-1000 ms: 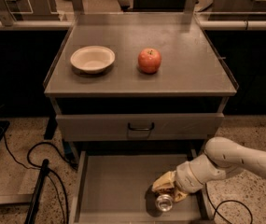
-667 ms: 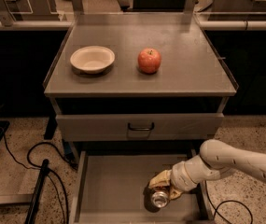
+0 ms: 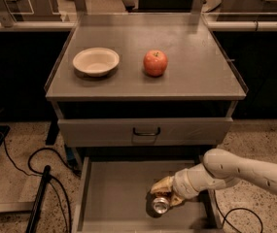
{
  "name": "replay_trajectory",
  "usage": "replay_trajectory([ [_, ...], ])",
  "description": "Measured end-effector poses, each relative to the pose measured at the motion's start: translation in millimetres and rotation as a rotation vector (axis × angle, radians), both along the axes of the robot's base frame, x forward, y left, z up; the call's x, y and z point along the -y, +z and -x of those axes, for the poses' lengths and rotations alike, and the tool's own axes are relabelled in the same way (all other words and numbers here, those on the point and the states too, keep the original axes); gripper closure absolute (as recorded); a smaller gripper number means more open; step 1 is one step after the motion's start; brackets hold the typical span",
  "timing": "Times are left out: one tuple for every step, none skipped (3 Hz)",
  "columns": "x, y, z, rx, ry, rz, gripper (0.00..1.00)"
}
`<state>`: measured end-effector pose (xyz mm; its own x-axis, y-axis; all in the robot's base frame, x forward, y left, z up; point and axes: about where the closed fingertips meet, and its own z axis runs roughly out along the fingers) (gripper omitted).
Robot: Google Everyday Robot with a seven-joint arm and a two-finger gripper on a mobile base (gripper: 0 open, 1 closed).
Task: Place orange can into middle drawer
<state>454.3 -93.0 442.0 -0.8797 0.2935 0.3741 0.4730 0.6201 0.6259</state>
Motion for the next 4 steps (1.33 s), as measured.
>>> replay_trajectory([
  [-6,-16,-16,0.002,-0.052,-0.006,1.0],
  [-9,-31,-22,-0.001,-0.079,0.01,1.0],
  [-13,-44,-20,-0.006,-0.102,0.05,1.0],
  [-29,-65,-17,-0.022,-0.088,0.101,1.0],
])
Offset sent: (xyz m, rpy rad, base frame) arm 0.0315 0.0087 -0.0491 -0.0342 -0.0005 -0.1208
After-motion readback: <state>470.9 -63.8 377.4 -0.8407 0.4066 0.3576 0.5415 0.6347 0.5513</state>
